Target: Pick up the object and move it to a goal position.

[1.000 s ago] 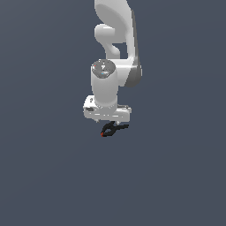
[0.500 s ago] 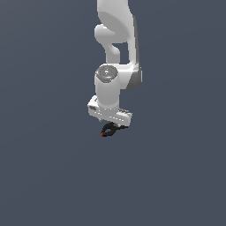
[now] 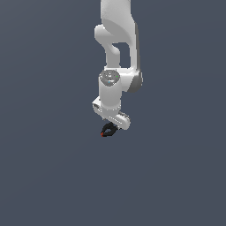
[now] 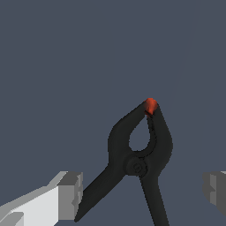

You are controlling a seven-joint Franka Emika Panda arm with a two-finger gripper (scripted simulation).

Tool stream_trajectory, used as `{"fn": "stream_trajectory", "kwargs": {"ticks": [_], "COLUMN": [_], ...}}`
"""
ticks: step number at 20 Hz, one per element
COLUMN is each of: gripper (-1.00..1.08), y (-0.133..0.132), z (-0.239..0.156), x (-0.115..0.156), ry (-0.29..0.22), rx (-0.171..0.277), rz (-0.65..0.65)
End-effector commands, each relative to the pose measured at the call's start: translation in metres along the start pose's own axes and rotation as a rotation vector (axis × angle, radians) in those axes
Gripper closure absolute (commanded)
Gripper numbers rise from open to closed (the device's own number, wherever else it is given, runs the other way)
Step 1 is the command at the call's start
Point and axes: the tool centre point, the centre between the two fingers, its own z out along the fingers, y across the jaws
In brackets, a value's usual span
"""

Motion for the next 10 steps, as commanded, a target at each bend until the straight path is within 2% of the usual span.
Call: {"fn": "stream_trajectory", "kwargs": {"ticks": [1,10], "gripper": [-0.92,-0.92], "y": [0.001,0.006], "z": [0.006,0.020], "x": [-0.004,-0.014], "ry": [0.002,0.009], "rx": [0.000,-0.001], "rz": [0.065,0.221]}}
